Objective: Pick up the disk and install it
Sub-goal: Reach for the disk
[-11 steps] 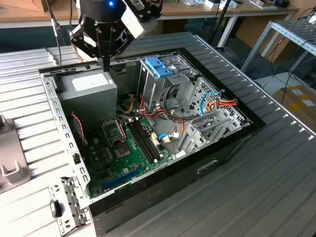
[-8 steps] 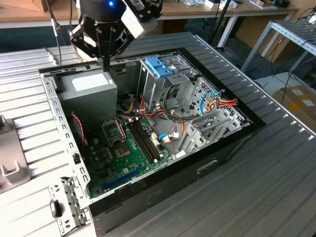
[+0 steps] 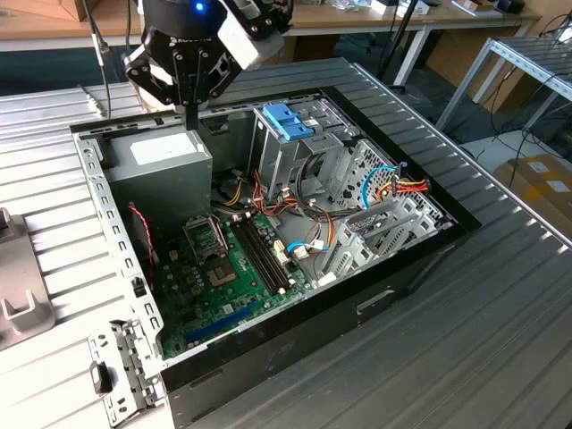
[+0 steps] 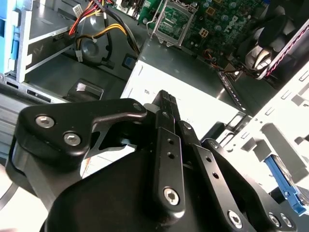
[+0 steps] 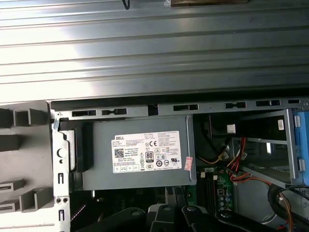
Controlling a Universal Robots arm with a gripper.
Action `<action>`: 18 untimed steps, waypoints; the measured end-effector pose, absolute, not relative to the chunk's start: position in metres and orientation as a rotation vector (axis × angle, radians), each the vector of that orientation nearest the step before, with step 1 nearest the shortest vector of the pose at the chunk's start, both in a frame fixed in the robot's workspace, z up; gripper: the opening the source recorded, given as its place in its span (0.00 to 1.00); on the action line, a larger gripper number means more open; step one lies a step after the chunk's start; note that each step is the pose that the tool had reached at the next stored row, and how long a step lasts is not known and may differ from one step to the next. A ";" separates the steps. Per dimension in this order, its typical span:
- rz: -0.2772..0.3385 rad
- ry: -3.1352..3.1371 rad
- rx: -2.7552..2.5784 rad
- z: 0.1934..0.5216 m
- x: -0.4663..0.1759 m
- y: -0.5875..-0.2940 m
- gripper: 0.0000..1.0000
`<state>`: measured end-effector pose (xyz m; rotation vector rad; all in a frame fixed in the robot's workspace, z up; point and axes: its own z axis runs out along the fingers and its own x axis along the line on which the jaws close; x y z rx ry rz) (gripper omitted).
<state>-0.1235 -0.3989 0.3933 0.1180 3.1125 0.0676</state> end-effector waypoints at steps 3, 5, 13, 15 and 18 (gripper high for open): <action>0.068 3.112 0.118 0.393 -0.124 -0.399 0.10; 0.068 3.112 0.118 0.393 -0.125 -0.399 0.10; 0.068 3.113 0.118 0.393 -0.127 -0.399 0.10; 0.068 3.113 0.118 0.393 -0.128 -0.399 0.10; 0.068 3.112 0.118 0.393 -0.128 -0.399 0.10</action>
